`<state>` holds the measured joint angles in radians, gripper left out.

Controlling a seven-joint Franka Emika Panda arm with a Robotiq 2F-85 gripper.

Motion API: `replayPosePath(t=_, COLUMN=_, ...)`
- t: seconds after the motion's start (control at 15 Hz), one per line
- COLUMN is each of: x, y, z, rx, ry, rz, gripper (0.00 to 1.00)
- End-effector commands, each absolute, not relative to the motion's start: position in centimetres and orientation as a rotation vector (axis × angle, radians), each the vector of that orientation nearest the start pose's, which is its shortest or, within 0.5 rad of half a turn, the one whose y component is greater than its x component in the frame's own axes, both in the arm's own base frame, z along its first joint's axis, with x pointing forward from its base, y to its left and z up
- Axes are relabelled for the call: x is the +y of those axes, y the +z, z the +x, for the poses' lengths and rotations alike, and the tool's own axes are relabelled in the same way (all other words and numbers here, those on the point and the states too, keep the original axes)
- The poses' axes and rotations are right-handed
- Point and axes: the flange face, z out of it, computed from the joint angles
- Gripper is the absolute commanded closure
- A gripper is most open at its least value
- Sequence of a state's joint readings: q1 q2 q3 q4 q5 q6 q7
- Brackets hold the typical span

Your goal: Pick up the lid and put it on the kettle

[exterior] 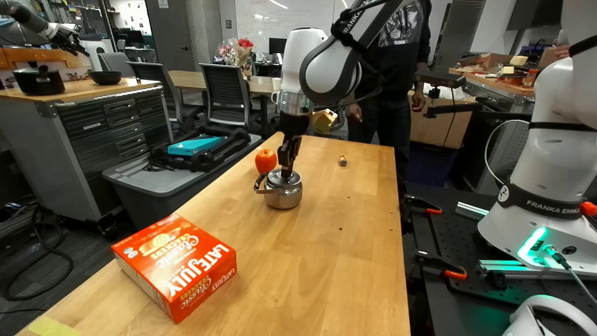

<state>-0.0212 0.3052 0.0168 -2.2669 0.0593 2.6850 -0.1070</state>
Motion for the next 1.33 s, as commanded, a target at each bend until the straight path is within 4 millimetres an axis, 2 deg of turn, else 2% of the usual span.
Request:
replayPosePath(t=0.0, x=-0.2, y=24.7, z=55.3, rx=-0.084, ry=-0.174, rz=-3.081, gripper=0.93)
replayPosePath(t=0.67, x=-0.5, y=25.9, z=56.8, rx=-0.054, ry=-0.2, rz=-3.078, gripper=0.93)
replayPosePath(t=1.27, x=-1.7, y=23.9, z=57.4, rx=-0.025, ry=-0.122, rz=-3.086, gripper=0.93)
